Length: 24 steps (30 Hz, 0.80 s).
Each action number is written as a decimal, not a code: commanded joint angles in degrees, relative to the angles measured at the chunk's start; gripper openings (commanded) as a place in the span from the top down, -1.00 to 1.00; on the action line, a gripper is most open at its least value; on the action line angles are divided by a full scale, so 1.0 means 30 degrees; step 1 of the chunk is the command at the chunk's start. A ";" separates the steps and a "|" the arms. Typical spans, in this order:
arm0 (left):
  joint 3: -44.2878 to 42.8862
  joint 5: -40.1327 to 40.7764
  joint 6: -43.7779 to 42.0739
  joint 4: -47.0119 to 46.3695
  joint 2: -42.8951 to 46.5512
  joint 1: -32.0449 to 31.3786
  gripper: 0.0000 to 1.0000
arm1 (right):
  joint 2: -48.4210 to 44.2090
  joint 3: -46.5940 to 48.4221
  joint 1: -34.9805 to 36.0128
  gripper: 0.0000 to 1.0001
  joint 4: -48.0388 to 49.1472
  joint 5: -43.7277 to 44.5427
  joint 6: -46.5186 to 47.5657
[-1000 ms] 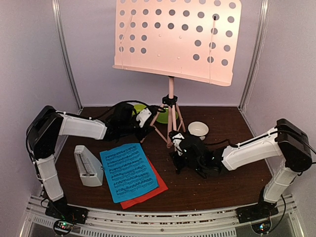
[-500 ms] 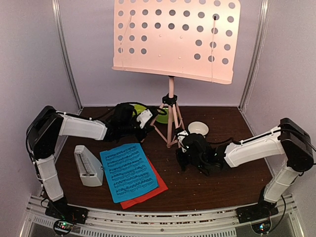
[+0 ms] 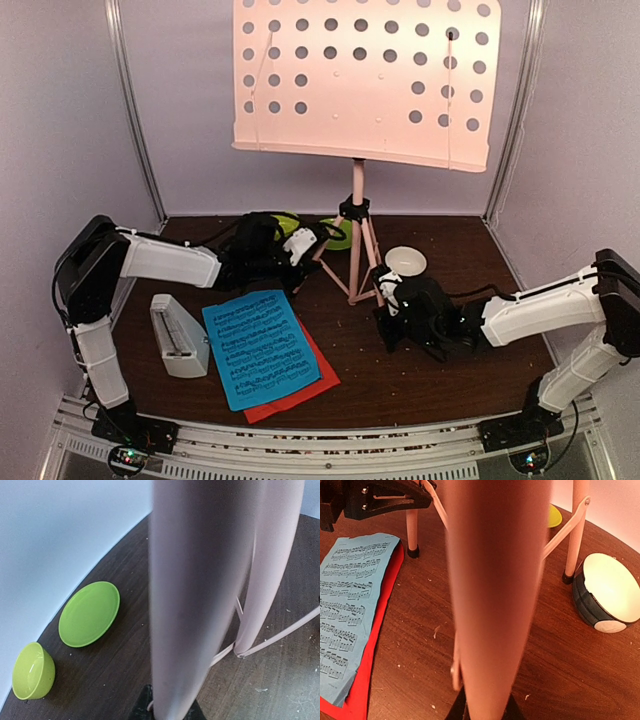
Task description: Set up the instrument practice props
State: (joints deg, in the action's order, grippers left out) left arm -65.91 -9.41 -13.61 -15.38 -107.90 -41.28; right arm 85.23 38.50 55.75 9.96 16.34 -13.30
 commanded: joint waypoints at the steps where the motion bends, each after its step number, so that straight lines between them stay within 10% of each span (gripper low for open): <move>1: 0.0183 0.3732 0.0335 -0.0310 -0.0241 0.1396 1.00 | -0.1309 -0.1572 -0.0766 1.00 -0.2849 0.1643 0.1249; 24: 0.0038 0.4279 0.0873 0.1441 0.0175 0.2071 1.00 | 0.2025 0.2485 -0.5733 1.00 -0.5018 -0.4131 0.2921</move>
State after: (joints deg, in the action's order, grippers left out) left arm -69.52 -4.03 -9.78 -13.58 -110.26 -39.97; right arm 91.53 48.40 43.48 4.69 4.80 -4.67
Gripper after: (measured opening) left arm 0.143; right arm 0.138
